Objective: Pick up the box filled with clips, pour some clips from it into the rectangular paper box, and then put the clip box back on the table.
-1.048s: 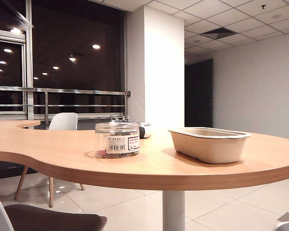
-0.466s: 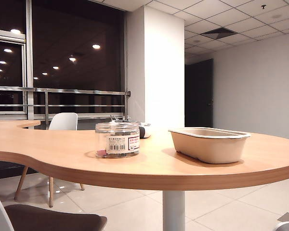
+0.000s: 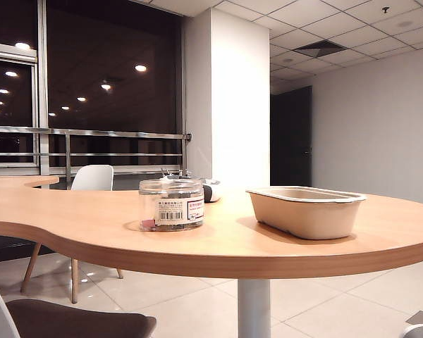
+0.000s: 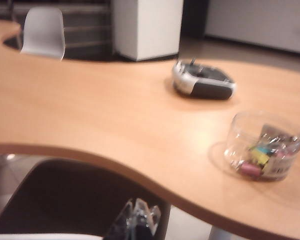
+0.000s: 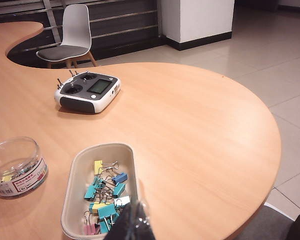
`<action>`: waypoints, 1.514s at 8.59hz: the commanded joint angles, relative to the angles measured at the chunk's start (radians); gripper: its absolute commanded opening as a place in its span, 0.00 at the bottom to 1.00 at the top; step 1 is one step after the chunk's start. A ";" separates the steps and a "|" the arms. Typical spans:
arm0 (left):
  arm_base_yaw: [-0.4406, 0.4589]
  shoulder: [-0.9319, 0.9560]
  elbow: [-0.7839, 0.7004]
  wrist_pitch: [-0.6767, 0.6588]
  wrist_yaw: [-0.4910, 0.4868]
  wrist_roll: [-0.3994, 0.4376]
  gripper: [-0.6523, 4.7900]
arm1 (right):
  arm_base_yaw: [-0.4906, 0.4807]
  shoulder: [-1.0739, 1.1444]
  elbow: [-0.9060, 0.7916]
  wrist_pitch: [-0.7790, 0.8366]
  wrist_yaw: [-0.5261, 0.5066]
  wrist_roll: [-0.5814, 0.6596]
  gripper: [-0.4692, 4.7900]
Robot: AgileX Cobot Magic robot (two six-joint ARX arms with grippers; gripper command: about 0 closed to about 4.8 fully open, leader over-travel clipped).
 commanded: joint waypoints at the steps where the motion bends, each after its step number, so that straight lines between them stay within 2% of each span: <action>1: 0.000 -0.002 0.000 -0.005 -0.104 0.075 0.11 | 0.002 -0.001 0.002 0.014 0.001 0.004 0.08; 5: 0.000 -0.002 0.000 -0.001 -0.112 0.071 0.17 | 0.002 -0.001 0.002 0.014 0.001 0.004 0.08; 7: 0.000 -0.002 0.000 0.000 -0.112 0.071 0.17 | -0.050 -0.137 -0.221 0.199 0.002 0.005 0.08; 8: 0.000 -0.002 0.000 -0.001 -0.112 0.071 0.17 | -0.082 -0.199 -0.290 0.198 0.001 0.005 0.08; 9: 0.000 -0.002 0.000 -0.001 -0.113 0.071 0.17 | -0.195 -0.373 -0.492 0.216 0.000 0.008 0.08; 13: 0.000 -0.002 0.000 -0.001 -0.112 0.071 0.17 | -0.199 -0.373 -0.492 0.205 0.001 0.008 0.08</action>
